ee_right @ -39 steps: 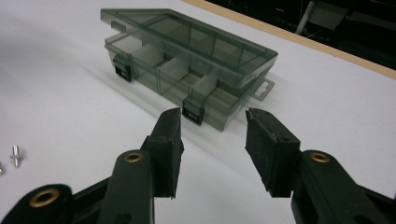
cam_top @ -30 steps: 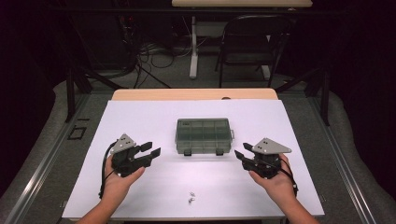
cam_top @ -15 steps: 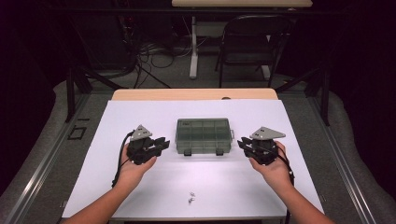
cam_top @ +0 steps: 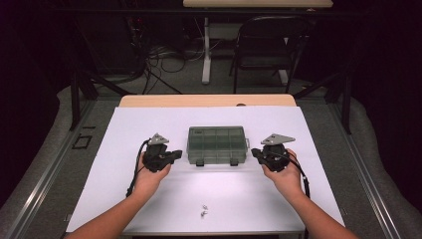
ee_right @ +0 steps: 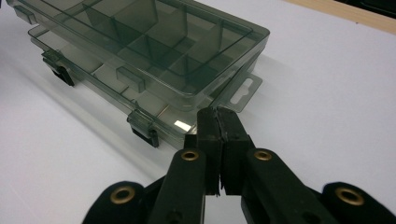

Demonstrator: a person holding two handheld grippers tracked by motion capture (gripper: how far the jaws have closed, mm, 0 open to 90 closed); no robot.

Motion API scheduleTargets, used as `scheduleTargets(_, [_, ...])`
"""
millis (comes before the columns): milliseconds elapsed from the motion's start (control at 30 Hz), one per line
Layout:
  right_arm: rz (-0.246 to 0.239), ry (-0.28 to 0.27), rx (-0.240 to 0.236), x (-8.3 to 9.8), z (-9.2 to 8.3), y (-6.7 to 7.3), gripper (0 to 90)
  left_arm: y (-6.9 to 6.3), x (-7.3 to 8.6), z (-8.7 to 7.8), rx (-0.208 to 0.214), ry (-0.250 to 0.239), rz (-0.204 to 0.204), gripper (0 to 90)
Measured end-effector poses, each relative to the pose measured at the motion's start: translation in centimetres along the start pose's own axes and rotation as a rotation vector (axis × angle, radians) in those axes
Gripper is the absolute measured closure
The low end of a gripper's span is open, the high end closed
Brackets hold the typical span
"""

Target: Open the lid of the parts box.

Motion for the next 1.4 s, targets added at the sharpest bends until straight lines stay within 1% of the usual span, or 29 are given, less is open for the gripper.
scheduleTargets(67, [0.016, 0.002, -0.011, 0.2, 0.3, 0.1, 89.9, -0.1, 0.1, 0.2, 0.003, 0.0, -0.002, 90.0])
scheduleTargets(133, [0.023, 0.016, -0.025, 0.5, 0.6, 0.1, 90.0, -0.1, 0.1, 0.2, 0.001, 0.009, -0.001, 90.0])
scheduleTargets(167, [0.038, 0.023, -0.025, 0.6, 0.8, 0.1, 90.0, -0.1, 0.1, 0.4, 0.002, 0.009, 0.0, 90.0])
scheduleTargets(200, [0.038, 0.025, -0.029, 0.7, 0.9, 0.1, 89.9, -0.1, 0.1, 0.5, -0.003, 0.013, 0.002, 90.0])
scheduleTargets(267, [0.054, 0.029, -0.032, 0.9, 1.1, 0.1, 89.8, -0.2, 0.2, 0.6, 0.0, 0.019, -0.003, 90.0])
scheduleTargets(333, [0.054, 0.03, -0.035, 0.9, 1.2, 0.1, 89.9, -0.2, 0.2, 0.7, 0.004, 0.023, 0.002, 90.0])
scheduleTargets(367, [0.056, 0.031, -0.036, 0.9, 1.3, 0.1, 89.8, -0.3, 0.2, 0.7, -0.001, 0.029, 0.005, 90.0])
scheduleTargets(533, [0.051, 0.033, -0.037, 0.8, 1.5, 0.4, 89.9, -0.7, 0.2, 0.9, -0.006, 0.033, 0.005, 90.0])
scheduleTargets(600, [0.048, 0.031, -0.039, 0.7, 1.6, 0.7, 89.9, -0.8, 0.1, 1.0, -0.002, 0.033, 0.008, 90.0])
scheduleTargets(667, [0.048, 0.038, -0.037, 0.7, 1.6, 0.8, 90.0, -0.9, -0.1, 0.9, -0.009, 0.032, 0.016, 90.0])
scheduleTargets(733, [0.048, 0.033, -0.046, 0.6, 1.6, 0.8, 90.0, -1.0, -0.1, 0.9, -0.012, 0.033, 0.006, 90.0])
scheduleTargets(767, [0.044, 0.033, -0.045, 0.5, 1.6, 0.8, 89.9, -0.9, -0.2, 0.9, -0.009, 0.031, 0.009, 90.0])
scheduleTargets(800, [0.045, 0.046, -0.05, 0.4, 1.5, 0.9, 90.0, -0.9, -0.2, 0.8, -0.007, 0.037, 0.006, 90.0])
scheduleTargets(833, [0.046, 0.032, -0.049, 0.2, 1.6, 0.9, 90.0, -0.9, -0.2, 0.8, -0.01, 0.039, 0.008, 90.0])
scheduleTargets(967, [0.04, 0.024, -0.053, -0.1, 1.5, 1.0, 90.0, -1.0, -0.2, 0.8, -0.006, 0.042, 0.009, 90.0])
scheduleTargets(1000, [0.037, 0.019, -0.048, -0.4, 1.5, 1.0, 90.0, -1.0, -0.2, 0.8, -0.005, 0.046, 0.008, 90.0])
scheduleTargets(1033, [0.044, 0.019, -0.052, -0.5, 1.4, 1.0, 90.0, -1.1, -0.2, 0.8, -0.004, 0.05, 0.006, 90.0])
scheduleTargets(1067, [0.044, 0.019, -0.052, -0.5, 1.4, 1.0, 90.0, -1.2, -0.2, 0.8, -0.009, 0.048, 0.011, 90.0])
scheduleTargets(1100, [0.037, 0.03, -0.049, -0.7, 1.3, 0.9, 90.0, -1.2, -0.3, 0.8, -0.005, 0.051, 0.016, 90.0])
scheduleTargets(1267, [0.034, 0.015, -0.043, -1.1, 1.4, 0.9, 89.9, -1.6, -1.2, 0.5, -0.008, 0.025, 0.019, 90.0])
scheduleTargets(1400, [0.031, 0.011, -0.04, -1.3, 1.4, 0.8, 89.9, -1.6, -1.7, 0.4, -0.014, 0.019, 0.022, 90.0])
Point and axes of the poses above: each handheld gripper's, and its own axes: z roughly forward along the jaws, x roughly out of its underside, y roughly to its left, the point moved 2 cm from there along z, roughly forward along the jaws, and after that the axes turned 7 degrees about -z, right-handed, at the moved point
